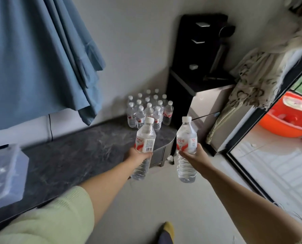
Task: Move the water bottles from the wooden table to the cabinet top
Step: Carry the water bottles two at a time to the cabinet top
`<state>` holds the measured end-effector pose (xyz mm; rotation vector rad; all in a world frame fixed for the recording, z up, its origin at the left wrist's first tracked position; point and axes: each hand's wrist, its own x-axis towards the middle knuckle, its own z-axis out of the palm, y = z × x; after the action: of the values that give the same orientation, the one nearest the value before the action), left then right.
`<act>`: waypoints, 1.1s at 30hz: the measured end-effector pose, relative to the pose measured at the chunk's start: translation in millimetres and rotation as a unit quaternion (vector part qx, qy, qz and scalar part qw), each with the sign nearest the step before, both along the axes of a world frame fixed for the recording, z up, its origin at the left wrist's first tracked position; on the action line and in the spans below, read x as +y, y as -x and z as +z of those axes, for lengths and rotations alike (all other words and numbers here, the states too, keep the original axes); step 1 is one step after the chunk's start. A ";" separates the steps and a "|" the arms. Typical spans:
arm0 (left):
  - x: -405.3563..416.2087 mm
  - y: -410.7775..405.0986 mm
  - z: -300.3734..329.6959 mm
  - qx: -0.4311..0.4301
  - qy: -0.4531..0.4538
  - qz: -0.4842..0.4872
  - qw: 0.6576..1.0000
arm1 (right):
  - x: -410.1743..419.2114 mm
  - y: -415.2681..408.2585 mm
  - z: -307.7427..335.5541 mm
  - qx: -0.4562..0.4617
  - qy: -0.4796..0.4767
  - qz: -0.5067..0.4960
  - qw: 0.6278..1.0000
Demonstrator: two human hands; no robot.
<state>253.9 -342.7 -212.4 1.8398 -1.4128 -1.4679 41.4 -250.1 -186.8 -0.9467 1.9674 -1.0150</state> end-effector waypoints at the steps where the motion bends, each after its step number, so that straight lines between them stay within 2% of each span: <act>1: -16.0 12.0 -2.1 -0.001 -0.005 0.009 1.000 | -18.0 13.9 -1.5 0.001 -0.005 0.006 1.000; 6: -70.8 58.9 -12.9 0.011 -0.023 0.044 0.999 | -90.3 68.9 -5.4 0.032 -0.037 0.034 0.998; 12: -126.6 93.8 -38.0 0.014 -0.057 0.067 0.996 | -163.8 97.9 -27.6 0.025 -0.061 0.038 0.997; 22: -242.7 117.7 -92.3 -0.002 -0.072 0.042 0.997 | -280.5 117.2 -83.9 0.021 -0.105 -0.006 0.994; 27: -291.4 128.7 -131.6 -0.003 -0.080 0.058 0.995 | -329.8 122.6 -124.1 0.023 -0.116 -0.017 0.993; 33: -315.1 149.6 -190.9 -0.012 -0.028 0.135 0.990 | -374.1 126.5 -195.9 0.002 -0.121 -0.015 0.993</act>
<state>104.3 -657.8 -403.3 1.9992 -1.0912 -1.3637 -85.1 -624.3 -382.7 -0.7878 2.0575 -0.7695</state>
